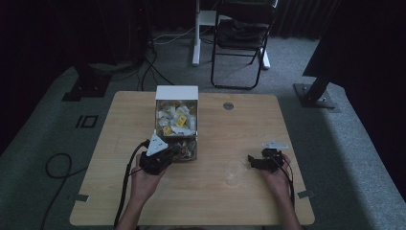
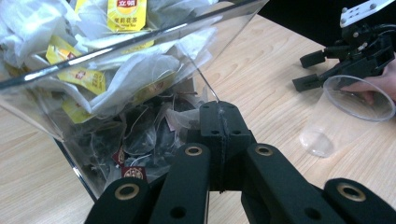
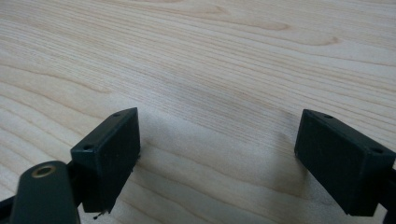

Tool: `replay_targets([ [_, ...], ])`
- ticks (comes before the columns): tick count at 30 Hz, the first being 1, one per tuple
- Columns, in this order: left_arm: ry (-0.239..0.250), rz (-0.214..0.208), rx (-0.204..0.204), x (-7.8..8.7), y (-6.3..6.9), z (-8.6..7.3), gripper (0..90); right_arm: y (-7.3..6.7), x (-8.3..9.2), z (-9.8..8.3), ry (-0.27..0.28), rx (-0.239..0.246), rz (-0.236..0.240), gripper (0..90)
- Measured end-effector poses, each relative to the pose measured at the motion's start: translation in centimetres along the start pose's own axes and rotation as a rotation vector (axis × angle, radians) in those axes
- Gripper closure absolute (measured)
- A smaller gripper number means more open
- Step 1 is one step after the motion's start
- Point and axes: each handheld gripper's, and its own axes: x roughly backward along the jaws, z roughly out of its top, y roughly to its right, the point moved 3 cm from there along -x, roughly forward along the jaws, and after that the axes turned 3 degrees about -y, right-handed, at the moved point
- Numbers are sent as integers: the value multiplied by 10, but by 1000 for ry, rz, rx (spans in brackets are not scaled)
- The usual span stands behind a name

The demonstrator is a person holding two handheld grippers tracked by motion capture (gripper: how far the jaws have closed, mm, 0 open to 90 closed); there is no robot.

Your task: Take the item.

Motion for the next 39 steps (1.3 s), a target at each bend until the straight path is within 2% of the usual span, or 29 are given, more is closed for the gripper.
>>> replay_targets([
  [17,13,-39,-26,1,10,12,900,0,0,0,0,1,0,140],
  [39,27,-81,-50,-6,25,23,900,0,0,0,0,1,0,141],
])
